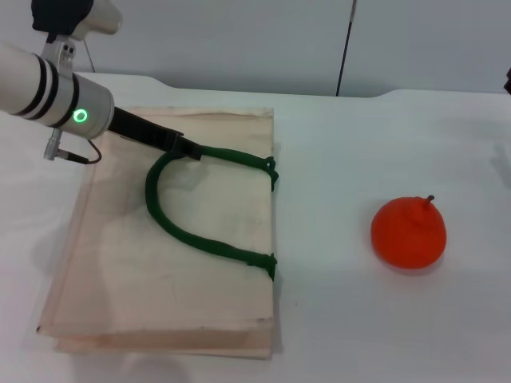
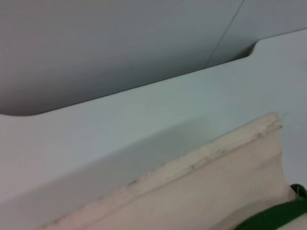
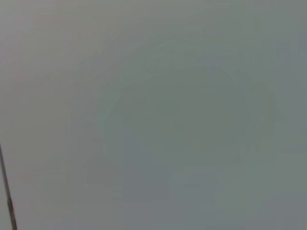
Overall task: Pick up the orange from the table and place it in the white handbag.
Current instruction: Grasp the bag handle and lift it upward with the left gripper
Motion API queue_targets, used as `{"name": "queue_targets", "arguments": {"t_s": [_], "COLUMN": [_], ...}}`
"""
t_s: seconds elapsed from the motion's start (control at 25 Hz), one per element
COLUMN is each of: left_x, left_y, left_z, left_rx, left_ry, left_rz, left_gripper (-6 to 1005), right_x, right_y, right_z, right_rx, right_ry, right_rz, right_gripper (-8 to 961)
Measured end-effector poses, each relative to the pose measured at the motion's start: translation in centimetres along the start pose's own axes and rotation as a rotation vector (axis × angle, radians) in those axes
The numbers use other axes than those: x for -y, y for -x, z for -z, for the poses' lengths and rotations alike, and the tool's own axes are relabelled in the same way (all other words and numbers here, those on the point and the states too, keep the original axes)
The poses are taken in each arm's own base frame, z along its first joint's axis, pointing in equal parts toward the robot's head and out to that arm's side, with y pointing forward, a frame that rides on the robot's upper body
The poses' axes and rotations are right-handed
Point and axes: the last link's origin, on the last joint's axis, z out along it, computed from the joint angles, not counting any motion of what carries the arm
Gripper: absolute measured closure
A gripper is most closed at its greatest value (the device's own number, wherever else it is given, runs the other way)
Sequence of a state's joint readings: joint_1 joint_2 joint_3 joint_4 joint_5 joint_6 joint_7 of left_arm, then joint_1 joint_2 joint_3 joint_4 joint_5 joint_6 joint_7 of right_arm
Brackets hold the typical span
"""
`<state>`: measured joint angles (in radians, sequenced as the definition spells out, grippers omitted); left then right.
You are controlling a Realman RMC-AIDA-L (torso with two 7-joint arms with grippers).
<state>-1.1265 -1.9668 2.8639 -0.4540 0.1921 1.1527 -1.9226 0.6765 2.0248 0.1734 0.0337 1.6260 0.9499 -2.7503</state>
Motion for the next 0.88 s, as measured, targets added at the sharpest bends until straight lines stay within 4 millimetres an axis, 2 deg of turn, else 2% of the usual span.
{"name": "queue_targets", "arguments": {"t_s": [0.32, 0.56, 0.72, 0.88], "left_x": [-0.1, -0.5, -1.0, -2.3], "left_y": [0.0, -0.6, -2.4, -5.5], "left_z": [-0.1, -0.1, 0.4, 2.0], "left_rx": [0.004, 0.000, -0.016, -0.039], "left_ry": [0.003, 0.008, 0.013, 0.082], "left_rz": [-0.004, -0.019, -0.051, -0.111], "left_gripper": [545, 780, 852, 871], "right_x": [0.0, 0.1, 0.3, 0.8], "right_y": [0.0, -0.1, -0.2, -0.1], "right_z": [0.0, 0.1, 0.3, 0.4], "right_rx": [-0.001, -0.002, -0.004, -0.002], "right_ry": [-0.001, -0.002, -0.011, -0.021], "right_rz": [0.000, 0.000, -0.003, 0.005], "right_gripper": [62, 62, 62, 62]}}
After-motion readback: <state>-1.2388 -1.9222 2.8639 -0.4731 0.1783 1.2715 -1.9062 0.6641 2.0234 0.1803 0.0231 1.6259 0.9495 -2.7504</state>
